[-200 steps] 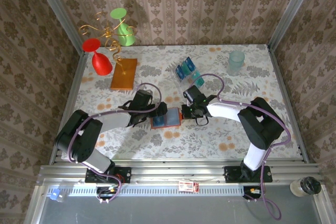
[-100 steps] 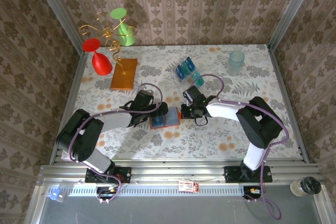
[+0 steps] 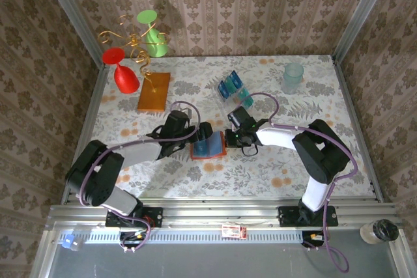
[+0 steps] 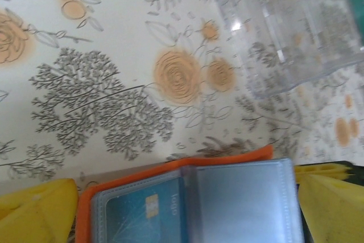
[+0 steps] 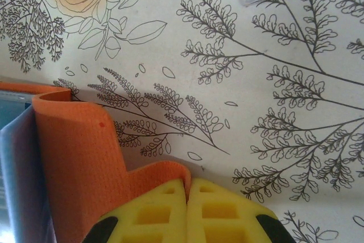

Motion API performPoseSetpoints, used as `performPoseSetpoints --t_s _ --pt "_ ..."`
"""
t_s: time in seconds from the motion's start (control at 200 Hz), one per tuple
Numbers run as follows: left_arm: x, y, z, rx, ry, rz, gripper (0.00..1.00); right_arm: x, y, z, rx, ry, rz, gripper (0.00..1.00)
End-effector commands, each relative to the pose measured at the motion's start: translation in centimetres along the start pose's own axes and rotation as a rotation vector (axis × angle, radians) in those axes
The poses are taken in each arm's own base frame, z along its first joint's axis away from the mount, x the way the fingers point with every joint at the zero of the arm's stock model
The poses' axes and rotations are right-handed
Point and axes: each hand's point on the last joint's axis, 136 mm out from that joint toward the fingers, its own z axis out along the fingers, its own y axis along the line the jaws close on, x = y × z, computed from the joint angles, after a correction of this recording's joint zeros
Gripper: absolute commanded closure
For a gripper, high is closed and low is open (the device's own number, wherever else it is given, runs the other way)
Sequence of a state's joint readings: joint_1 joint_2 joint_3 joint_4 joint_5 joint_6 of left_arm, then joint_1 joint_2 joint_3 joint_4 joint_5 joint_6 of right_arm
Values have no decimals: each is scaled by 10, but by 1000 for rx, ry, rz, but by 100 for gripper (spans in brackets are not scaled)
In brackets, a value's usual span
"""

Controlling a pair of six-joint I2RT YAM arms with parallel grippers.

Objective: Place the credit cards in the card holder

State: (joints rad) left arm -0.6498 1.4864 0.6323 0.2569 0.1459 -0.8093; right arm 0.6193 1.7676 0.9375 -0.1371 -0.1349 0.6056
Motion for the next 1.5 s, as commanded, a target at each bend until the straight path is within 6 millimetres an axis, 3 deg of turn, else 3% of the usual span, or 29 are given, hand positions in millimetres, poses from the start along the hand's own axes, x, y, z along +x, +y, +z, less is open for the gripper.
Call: performPoseSetpoints --t_s 0.0,0.45,0.775,0.89,0.995,1.275,1.495 --pt "-2 -32 -8 148 -20 -45 0 12 -5 10 5 39 15 100" --pt "-12 -69 -13 308 -77 -115 0 13 -7 17 7 52 19 100" --pt "0 -77 5 301 -59 -105 0 2 -7 14 -16 32 47 97" --pt "4 -70 12 272 -73 -121 0 -6 -10 1 -32 5 67 78" --pt "8 -62 18 235 -93 -124 0 -14 -16 -15 -33 -26 85 72" --pt "22 -51 33 153 -91 -85 0 -14 -53 -46 -5 -75 165 69" --pt "30 -51 43 108 -50 -41 0 -11 -50 -69 -39 -103 151 69"
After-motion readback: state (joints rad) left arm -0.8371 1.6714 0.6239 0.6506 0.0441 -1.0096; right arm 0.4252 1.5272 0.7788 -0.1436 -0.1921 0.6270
